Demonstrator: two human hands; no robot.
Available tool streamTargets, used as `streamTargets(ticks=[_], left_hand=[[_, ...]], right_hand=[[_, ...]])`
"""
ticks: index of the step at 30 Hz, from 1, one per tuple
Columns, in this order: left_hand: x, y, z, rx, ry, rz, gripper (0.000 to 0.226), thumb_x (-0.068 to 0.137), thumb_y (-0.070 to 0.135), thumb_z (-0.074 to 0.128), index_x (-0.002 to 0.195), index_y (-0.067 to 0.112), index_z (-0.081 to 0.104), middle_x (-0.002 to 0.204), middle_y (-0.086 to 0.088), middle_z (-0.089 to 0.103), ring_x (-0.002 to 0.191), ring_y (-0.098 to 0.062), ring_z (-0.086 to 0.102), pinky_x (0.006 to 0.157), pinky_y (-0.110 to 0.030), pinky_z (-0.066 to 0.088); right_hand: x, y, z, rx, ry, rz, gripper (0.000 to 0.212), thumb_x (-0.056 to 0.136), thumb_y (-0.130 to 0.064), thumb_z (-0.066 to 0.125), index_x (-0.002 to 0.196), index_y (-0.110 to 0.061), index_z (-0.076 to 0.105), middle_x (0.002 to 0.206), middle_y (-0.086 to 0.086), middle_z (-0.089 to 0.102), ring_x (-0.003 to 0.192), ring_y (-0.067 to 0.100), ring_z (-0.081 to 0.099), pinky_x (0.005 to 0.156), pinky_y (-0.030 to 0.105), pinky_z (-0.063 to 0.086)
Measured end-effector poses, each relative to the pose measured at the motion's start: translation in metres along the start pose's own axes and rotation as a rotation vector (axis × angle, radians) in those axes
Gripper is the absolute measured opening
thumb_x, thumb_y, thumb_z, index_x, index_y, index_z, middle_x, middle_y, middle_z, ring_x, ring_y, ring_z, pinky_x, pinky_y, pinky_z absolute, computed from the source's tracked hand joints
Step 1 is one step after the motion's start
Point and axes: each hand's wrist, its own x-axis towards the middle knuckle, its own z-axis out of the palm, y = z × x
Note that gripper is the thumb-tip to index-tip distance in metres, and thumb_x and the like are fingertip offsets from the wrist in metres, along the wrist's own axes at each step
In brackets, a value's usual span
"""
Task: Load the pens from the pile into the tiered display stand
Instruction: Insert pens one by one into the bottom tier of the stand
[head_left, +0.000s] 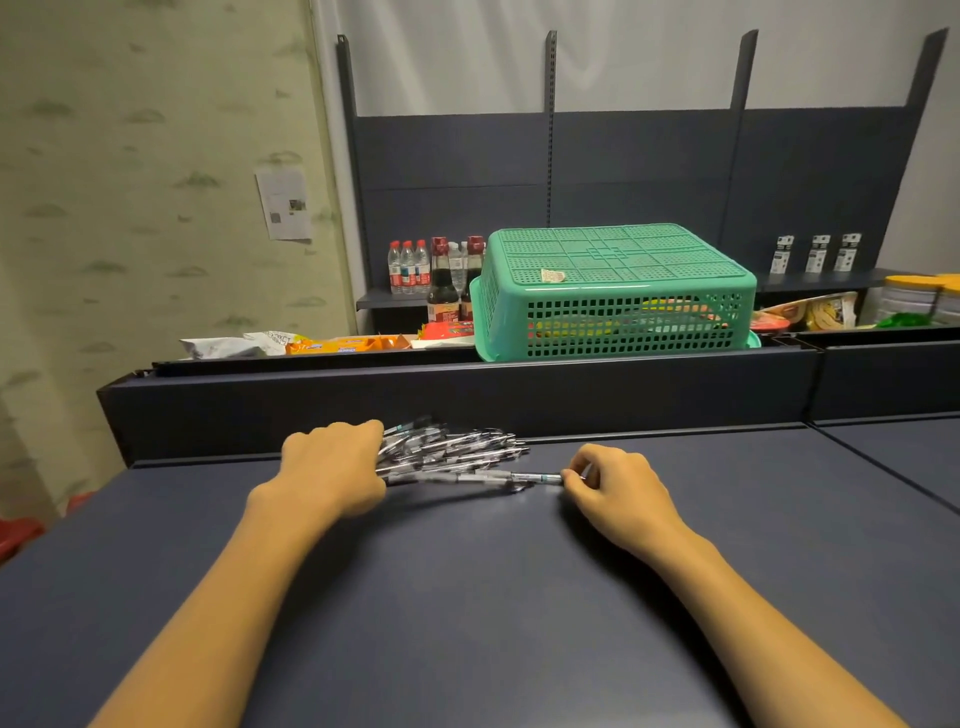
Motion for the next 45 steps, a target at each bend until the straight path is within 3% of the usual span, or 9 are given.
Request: streamTargets(ticks=[6, 15, 23, 27, 32, 37, 39, 42, 45], left_hand=[[0.000, -0.003, -0.008, -0.044, 0.107, -0.067, 0.016, 0.089, 0.025, 0.049, 0.101, 0.020, 0.041, 0.090, 0.001, 0.050, 0.079, -0.021, 0.046, 0.070, -0.033, 0.033], [0.011, 0.046, 0.024, -0.157, 0.091, 0.485, 0.019, 0.091, 0.029, 0.052, 0.107, 0.023, 0.044, 0.113, 0.005, 0.049, 0.106, -0.019, 0.050, 0.078, -0.036, 0.045], [0.025, 0.061, 0.039, -0.099, 0.078, 0.607, 0.018, 0.095, 0.025, 0.050, 0.109, 0.014, 0.047, 0.116, -0.004, 0.047, 0.109, -0.024, 0.043, 0.083, -0.040, 0.042], [0.030, 0.076, 0.037, -0.111, 0.198, 0.621, 0.019, 0.094, 0.019, 0.048, 0.112, 0.012, 0.047, 0.117, -0.005, 0.044, 0.106, -0.023, 0.041, 0.078, -0.038, 0.044], [0.029, 0.095, 0.039, -0.094, 0.138, 0.631, 0.010, 0.094, 0.013, 0.044, 0.104, 0.012, 0.044, 0.115, -0.008, 0.049, 0.105, -0.028, 0.045, 0.076, -0.037, 0.039], [0.030, 0.084, 0.050, 0.002, 0.246, 0.598, 0.016, 0.089, 0.003, 0.045, 0.102, 0.013, 0.045, 0.105, -0.009, 0.053, 0.096, -0.028, 0.048, 0.067, -0.034, 0.031], [0.031, 0.069, 0.050, 0.061, 0.282, 0.621, 0.020, 0.078, 0.001, 0.063, 0.092, 0.010, 0.053, 0.089, -0.010, 0.057, 0.080, -0.030, 0.055, 0.058, -0.036, 0.036], [0.034, 0.046, 0.047, 0.192, 0.315, 0.572, 0.037, 0.045, 0.002, 0.080, 0.066, 0.013, 0.052, 0.060, -0.006, 0.052, 0.049, -0.026, 0.050, 0.045, -0.030, 0.026], [0.029, 0.035, 0.051, 0.143, 0.262, 0.466, 0.016, 0.078, 0.008, 0.060, 0.088, 0.013, 0.049, 0.087, -0.008, 0.053, 0.078, -0.030, 0.052, 0.064, -0.034, 0.027]], right_hand=[[-0.001, 0.000, -0.002, -0.010, 0.002, 0.005, 0.011, 0.091, -0.034, 0.055, 0.084, -0.027, 0.059, 0.076, -0.008, 0.058, 0.079, 0.021, 0.058, 0.064, 0.028, 0.040], [-0.003, 0.000, -0.006, 0.016, 0.048, 0.038, 0.013, 0.092, -0.033, 0.055, 0.082, -0.024, 0.059, 0.075, -0.008, 0.060, 0.077, 0.019, 0.059, 0.063, 0.029, 0.043], [-0.001, 0.003, -0.015, 0.080, 0.203, 0.118, 0.014, 0.093, -0.030, 0.056, 0.083, -0.022, 0.061, 0.073, -0.009, 0.061, 0.072, 0.017, 0.057, 0.060, 0.026, 0.039], [0.001, 0.004, -0.019, 0.147, 0.329, 0.212, 0.015, 0.093, -0.029, 0.056, 0.084, -0.019, 0.062, 0.067, -0.014, 0.055, 0.065, 0.014, 0.052, 0.058, 0.027, 0.036], [0.000, 0.004, -0.019, 0.150, 0.325, 0.242, 0.018, 0.094, -0.031, 0.055, 0.084, -0.018, 0.062, 0.067, -0.014, 0.053, 0.062, 0.011, 0.049, 0.055, 0.027, 0.033], [0.002, 0.004, -0.019, 0.161, 0.324, 0.249, 0.016, 0.094, -0.030, 0.055, 0.084, -0.019, 0.061, 0.068, -0.014, 0.053, 0.062, 0.011, 0.049, 0.057, 0.027, 0.034], [0.001, 0.003, -0.018, 0.156, 0.311, 0.251, 0.015, 0.094, -0.030, 0.055, 0.085, -0.020, 0.061, 0.069, -0.012, 0.055, 0.066, 0.016, 0.051, 0.060, 0.027, 0.036], [0.001, 0.002, -0.018, 0.154, 0.298, 0.243, 0.015, 0.093, -0.029, 0.055, 0.086, -0.019, 0.063, 0.071, -0.008, 0.058, 0.069, 0.019, 0.054, 0.062, 0.028, 0.037], [0.000, 0.001, -0.017, 0.149, 0.280, 0.243, 0.014, 0.093, -0.029, 0.055, 0.087, -0.019, 0.063, 0.073, -0.007, 0.059, 0.072, 0.020, 0.055, 0.063, 0.028, 0.038]])
